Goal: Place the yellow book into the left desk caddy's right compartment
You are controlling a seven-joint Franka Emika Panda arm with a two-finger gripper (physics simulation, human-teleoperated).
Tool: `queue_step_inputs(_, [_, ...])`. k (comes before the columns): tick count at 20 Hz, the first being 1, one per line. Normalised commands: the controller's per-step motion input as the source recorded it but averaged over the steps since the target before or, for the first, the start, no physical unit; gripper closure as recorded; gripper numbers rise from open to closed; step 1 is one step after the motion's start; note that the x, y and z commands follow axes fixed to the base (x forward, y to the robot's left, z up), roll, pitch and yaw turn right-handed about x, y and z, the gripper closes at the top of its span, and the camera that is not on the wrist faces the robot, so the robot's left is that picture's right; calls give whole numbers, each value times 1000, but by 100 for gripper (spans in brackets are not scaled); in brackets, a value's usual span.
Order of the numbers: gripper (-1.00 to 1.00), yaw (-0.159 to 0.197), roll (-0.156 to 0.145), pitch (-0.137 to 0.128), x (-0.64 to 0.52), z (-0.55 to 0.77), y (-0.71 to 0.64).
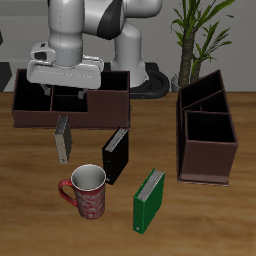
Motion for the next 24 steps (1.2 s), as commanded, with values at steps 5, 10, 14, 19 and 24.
queue_step_inputs(5, [-100,31,11,11,87,-374,-43])
queue_step_inputs(10, [-100,20,-5,17,44,-341,45])
queue_step_inputs(14, [-100,21,12,37,51,-370,-30])
queue_step_inputs(19, [-100,-15,-3,14,22,-225,-43])
queue_step_inputs(24, [-100,-8,4,13,-16,-234,-107])
